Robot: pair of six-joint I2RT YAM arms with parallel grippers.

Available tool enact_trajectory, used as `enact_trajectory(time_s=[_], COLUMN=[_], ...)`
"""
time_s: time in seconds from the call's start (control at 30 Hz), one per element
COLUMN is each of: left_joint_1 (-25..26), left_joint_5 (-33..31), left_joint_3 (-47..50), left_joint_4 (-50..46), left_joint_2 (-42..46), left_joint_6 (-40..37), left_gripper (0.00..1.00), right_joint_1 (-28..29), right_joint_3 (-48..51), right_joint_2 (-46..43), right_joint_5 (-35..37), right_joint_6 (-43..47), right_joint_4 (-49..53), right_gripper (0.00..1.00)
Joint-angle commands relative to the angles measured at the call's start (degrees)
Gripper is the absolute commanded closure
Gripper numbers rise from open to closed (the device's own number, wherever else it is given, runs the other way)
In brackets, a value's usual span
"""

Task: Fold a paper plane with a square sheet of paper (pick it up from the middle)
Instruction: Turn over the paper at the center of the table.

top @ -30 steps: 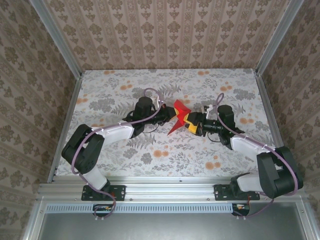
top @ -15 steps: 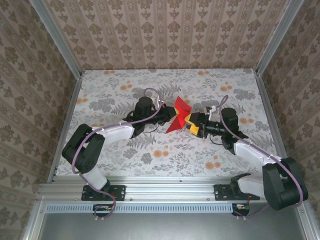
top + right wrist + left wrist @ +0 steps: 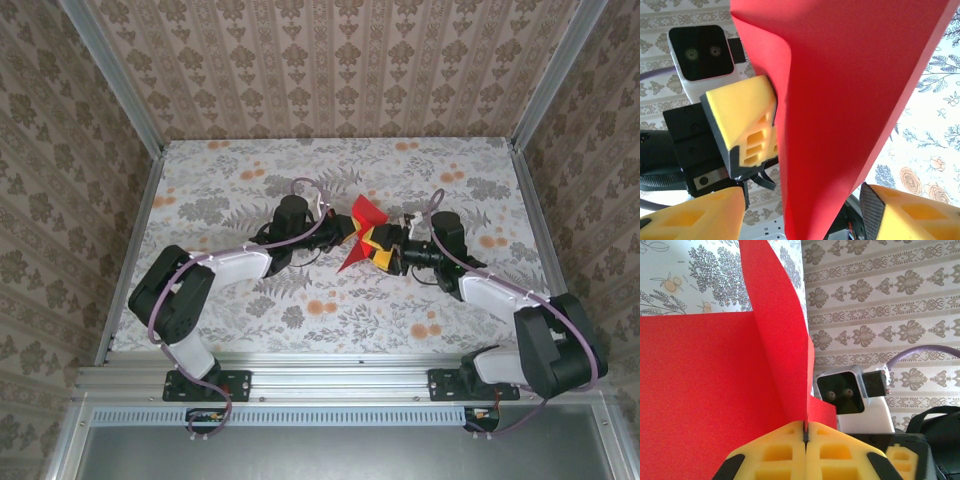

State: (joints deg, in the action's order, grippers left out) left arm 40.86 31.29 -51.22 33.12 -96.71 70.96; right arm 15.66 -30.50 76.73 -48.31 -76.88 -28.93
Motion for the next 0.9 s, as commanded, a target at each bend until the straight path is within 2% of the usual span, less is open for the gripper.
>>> enact_trajectory(time_s=[0.0, 0.2, 0.57, 0.77, 0.87], left_joint_1=[0.4, 0.3, -0.5, -1.0, -1.2], left_joint_5=[0.4, 0.5, 0.9, 1.4, 1.5], left_joint_3=[-1.5, -0.8, 1.2, 2.0, 2.2], left_joint_4=[2.5, 2.8, 5.1, 5.2, 4.9], left_joint_2=[-0.4, -0.6, -0.8, -0.7, -0.6], left_joint_6=[1.1, 1.2, 2.2, 1.9, 1.7], left_gripper=[0.98, 0.98, 0.97, 0.92, 0.88], right_joint_1=[0.4, 0.3, 0.2, 0.1, 0.1], right_joint_3=[-0.7, 0.2, -0.1, -0.2, -1.1], right_joint_2=[2.0, 5.9, 4.6, 4.1, 3.3], right_joint_5=[1.0, 0.5, 0.5, 0.3, 0.5], right_joint_6=[-3.5, -9.4, -8.3, -7.5, -4.4], right_joint_4=[-4.9, -13.5, -11.3, -10.0, -5.2], right_gripper=[0.38, 0.49, 0.69, 0.77, 0.81])
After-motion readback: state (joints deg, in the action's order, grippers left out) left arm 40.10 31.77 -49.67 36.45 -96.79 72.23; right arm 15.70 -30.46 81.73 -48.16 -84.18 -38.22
